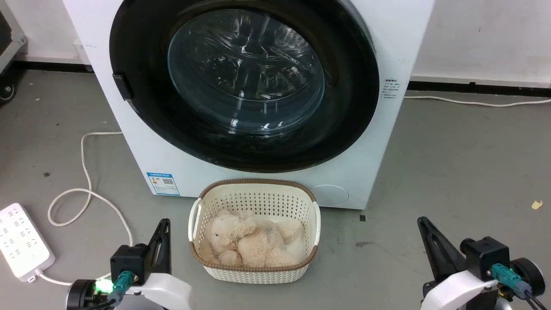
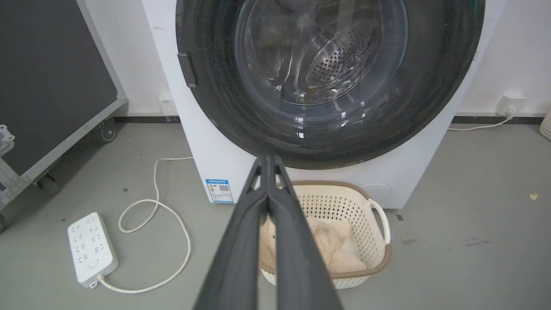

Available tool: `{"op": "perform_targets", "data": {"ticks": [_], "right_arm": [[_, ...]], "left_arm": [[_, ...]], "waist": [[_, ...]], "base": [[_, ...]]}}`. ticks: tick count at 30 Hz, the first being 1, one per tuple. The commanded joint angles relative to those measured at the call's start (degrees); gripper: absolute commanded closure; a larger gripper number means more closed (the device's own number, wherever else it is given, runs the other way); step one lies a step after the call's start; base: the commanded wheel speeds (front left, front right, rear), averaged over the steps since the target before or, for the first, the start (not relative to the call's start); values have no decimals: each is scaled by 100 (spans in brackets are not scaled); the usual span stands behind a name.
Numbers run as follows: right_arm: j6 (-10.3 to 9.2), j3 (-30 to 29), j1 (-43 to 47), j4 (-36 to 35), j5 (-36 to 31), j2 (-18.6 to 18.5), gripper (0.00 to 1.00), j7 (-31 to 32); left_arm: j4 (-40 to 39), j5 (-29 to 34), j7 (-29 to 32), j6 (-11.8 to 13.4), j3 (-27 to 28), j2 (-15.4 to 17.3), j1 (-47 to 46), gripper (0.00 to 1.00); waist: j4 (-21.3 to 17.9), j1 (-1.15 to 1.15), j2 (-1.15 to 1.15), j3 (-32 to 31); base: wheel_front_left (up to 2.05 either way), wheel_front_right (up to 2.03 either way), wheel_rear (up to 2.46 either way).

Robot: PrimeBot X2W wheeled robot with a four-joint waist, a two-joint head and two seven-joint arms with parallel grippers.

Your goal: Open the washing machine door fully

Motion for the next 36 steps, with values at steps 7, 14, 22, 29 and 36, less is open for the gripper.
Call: {"op": "perform_targets", "data": {"ticks": [7, 14, 22, 29, 36], "right_arm": [[-8, -4, -69, -26, -36, 24, 100, 2], [-8, -4, -69, -26, -36, 24, 100, 2], [-8, -4, -69, -26, -36, 24, 100, 2], [-8, -4, -69, -26, -36, 24, 100, 2], [-8, -4, -69, -26, -36, 24, 100, 2]], "left_arm": [[-20, 50, 2, 15, -2, 7, -88, 100], [-20, 50, 2, 15, -2, 7, -88, 100], [-20, 50, 2, 15, -2, 7, -88, 100], [-20, 50, 2, 15, -2, 7, -88, 100], [-20, 50, 2, 15, -2, 7, -88, 100]], "waist": [[0, 0, 0, 0], [0, 0, 0, 0], [0, 0, 0, 0], [0, 0, 0, 0], [0, 0, 0, 0]], "base": [[0, 0, 0], [0, 0, 0], [0, 0, 0], [0, 0, 0], [0, 0, 0]]}}
